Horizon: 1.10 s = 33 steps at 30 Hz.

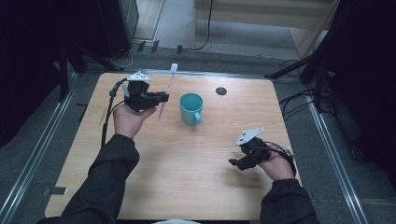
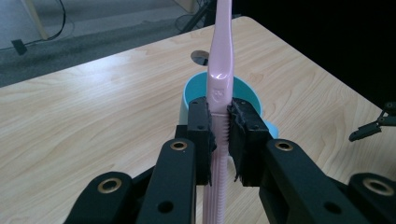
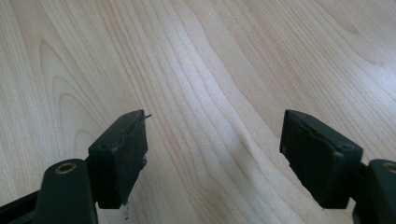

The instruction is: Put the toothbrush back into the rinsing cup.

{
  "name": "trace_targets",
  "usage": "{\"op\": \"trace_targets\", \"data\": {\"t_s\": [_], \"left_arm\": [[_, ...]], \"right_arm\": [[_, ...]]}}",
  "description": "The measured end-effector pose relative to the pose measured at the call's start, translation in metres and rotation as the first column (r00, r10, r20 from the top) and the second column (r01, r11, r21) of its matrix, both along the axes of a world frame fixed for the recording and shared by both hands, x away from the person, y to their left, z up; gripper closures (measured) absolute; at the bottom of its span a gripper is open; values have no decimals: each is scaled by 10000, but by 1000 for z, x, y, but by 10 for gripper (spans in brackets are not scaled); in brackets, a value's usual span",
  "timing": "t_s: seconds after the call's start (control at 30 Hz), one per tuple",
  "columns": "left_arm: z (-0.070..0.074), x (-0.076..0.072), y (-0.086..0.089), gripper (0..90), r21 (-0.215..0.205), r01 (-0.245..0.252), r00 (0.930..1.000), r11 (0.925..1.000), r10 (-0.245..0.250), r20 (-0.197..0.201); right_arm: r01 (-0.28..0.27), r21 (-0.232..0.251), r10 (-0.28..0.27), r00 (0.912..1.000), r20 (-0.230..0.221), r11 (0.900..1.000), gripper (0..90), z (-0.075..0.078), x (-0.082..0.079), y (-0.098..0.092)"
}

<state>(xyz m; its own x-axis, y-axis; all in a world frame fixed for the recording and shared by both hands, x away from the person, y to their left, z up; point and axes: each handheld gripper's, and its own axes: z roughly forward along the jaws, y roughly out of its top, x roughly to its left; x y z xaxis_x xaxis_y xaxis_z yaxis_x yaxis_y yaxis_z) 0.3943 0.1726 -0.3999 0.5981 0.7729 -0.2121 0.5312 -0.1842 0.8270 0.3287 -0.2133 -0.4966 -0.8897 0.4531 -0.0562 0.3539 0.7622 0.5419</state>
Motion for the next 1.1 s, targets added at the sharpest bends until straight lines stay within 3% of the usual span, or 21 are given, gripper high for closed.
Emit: {"op": "trace_targets", "data": {"t_s": [0.13, 0.37, 0.87, 1.1], "left_arm": [[4, 4, -4, 790, -145, -30, 10000, 9999, 32, 82], [10, 12, -16, 790, 88, 35, 9996, 10000, -38, 295], [18, 36, -40, 790, 46, 240, 9992, 9997, -241, 318], [16, 49, -57, 790, -2, 421, 9989, 9991, -421, 209]], "right_arm": [[23, 1, -23, 10000, -6, 10000, 236, 0, 0, 0], [66, 23, -66, 10000, -23, 10000, 236, 0, 0, 0], [101, 68, -101, 9999, 10, 9999, 236, 2, 0, -2], [98, 73, -99, 9999, 43, 9999, 236, 2, 0, -2]]}}
